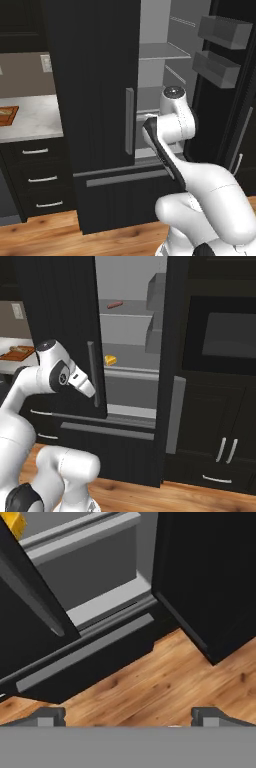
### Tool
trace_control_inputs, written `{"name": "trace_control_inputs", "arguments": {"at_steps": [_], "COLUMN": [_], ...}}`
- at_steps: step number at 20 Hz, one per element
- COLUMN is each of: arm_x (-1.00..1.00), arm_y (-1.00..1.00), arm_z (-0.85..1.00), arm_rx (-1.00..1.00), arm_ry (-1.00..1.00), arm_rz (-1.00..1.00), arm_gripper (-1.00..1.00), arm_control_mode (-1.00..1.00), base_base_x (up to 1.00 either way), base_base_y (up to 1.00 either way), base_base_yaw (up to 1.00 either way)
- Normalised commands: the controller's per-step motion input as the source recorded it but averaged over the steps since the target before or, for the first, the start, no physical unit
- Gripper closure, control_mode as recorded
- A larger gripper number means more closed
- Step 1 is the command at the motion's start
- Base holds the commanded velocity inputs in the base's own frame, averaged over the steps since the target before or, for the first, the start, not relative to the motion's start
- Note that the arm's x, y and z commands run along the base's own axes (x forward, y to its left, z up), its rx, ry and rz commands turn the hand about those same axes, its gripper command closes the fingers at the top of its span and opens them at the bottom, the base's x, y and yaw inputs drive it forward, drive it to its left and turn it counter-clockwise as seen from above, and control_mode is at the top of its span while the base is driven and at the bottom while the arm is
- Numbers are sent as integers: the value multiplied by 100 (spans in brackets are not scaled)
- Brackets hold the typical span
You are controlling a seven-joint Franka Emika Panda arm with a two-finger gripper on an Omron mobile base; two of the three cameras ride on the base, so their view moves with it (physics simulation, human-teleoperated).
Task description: Retrieve the sausage and cheese from the fridge and place them on the cutting board on the counter.
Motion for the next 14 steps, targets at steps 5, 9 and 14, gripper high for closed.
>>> {"name": "trace_control_inputs", "arguments": {"at_steps": [5, 9, 14], "arm_x": [54, 44, 38], "arm_y": [37, 23, 6], "arm_z": [0, 5, 8], "arm_rx": [-1, 0, 0], "arm_ry": [0, 1, 5], "arm_rz": [0, 5, 19], "arm_gripper": [-100, -100, -100], "arm_control_mode": [-100, -100, -100], "base_base_x": [0, 0, 0], "base_base_y": [0, 0, 0], "base_base_yaw": [0, 0, 0]}}
